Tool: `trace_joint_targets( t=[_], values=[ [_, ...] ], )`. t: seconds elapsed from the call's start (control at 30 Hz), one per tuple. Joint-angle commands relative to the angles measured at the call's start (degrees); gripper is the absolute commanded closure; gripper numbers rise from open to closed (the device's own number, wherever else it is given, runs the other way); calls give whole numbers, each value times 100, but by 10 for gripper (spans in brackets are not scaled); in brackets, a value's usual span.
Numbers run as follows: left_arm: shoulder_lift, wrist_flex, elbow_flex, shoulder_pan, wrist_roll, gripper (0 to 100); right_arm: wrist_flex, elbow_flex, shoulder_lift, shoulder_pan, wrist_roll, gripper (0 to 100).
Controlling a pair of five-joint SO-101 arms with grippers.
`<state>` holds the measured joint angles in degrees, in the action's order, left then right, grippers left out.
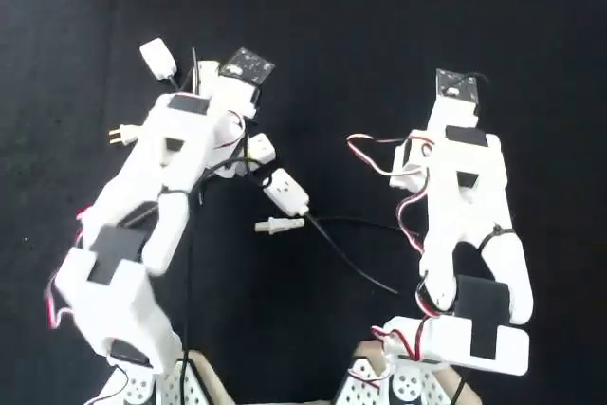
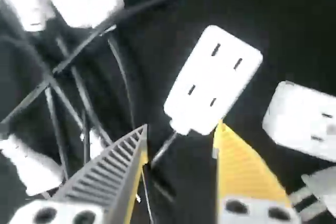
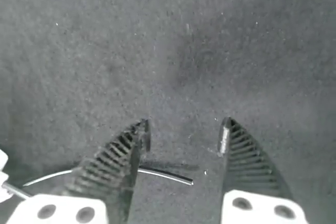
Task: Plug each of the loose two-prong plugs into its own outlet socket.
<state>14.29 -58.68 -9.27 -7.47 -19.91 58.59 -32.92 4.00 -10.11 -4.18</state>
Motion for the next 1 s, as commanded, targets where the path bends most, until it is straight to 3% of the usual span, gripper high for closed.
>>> trace_joint_targets(
  t=[0.0,0.37,0.47,0.57,0.8,0.97],
  values=[
    [413,-325,919,-31,-62,789,-97,92,242,-53,9,783],
    [1952,-466,2229,-22,-114,791,-44,251,13,-97,9,783],
    [2171,-800,2369,-119,-492,863,-62,259,22,-105,9,783],
    [2198,-1178,2413,-215,-527,970,-246,303,-57,-229,18,783],
    [2198,-2092,2369,-259,-536,970,-290,655,-716,-308,9,783],
    [1697,-2277,1833,-277,-633,971,-211,769,-840,-308,9,783]
  ],
)
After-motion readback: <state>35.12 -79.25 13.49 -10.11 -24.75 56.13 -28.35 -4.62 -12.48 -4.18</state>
